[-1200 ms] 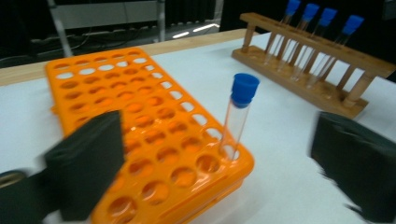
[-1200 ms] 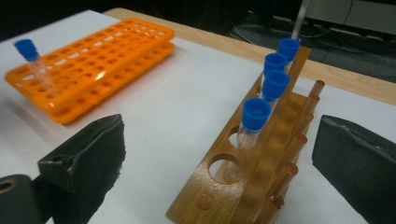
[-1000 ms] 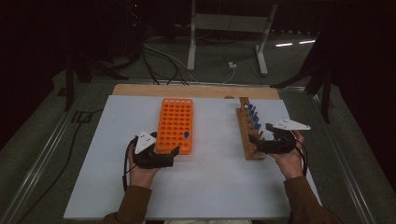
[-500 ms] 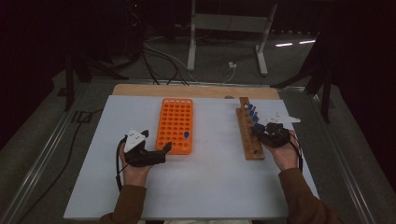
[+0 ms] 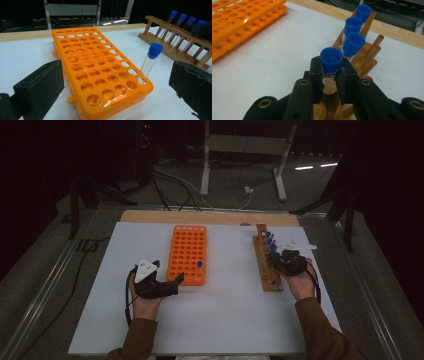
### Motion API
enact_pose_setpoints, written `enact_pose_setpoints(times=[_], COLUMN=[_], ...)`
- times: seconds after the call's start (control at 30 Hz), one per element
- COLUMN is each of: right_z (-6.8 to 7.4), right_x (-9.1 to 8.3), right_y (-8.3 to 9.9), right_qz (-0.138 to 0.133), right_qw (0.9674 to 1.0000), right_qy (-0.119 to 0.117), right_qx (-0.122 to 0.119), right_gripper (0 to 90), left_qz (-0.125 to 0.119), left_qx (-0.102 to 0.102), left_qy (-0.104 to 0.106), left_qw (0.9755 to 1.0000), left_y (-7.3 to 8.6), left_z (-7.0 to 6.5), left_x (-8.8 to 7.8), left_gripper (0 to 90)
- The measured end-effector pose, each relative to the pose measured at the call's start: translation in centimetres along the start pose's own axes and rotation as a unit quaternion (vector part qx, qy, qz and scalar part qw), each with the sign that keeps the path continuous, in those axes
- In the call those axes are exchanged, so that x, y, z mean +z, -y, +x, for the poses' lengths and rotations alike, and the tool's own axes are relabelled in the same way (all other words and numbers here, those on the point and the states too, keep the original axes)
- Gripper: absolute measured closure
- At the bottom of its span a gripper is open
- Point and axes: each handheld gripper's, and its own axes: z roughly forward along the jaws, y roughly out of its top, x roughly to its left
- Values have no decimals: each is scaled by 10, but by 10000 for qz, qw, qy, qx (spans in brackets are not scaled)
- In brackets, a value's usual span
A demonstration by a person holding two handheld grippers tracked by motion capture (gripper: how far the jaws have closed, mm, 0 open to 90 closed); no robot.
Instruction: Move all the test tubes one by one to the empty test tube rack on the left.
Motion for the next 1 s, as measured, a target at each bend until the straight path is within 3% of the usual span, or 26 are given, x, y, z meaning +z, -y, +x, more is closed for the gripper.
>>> enact_pose_setpoints(times=[0.43, 1.0], right_z=[-2, -2], right_x=[-9, -27], right_y=[-4, -26], right_qz=[-37, -101], right_qw=[10000, 9999], right_qy=[-57, -75], right_qx=[22, 51], right_gripper=[771, 772], left_qz=[60, 56], left_qx=[-3, 7], left_qy=[-17, -40], left_qw=[10000, 10000], left_y=[1, 2], left_z=[0, 0], left_x=[2, 2], left_gripper=[8, 8])
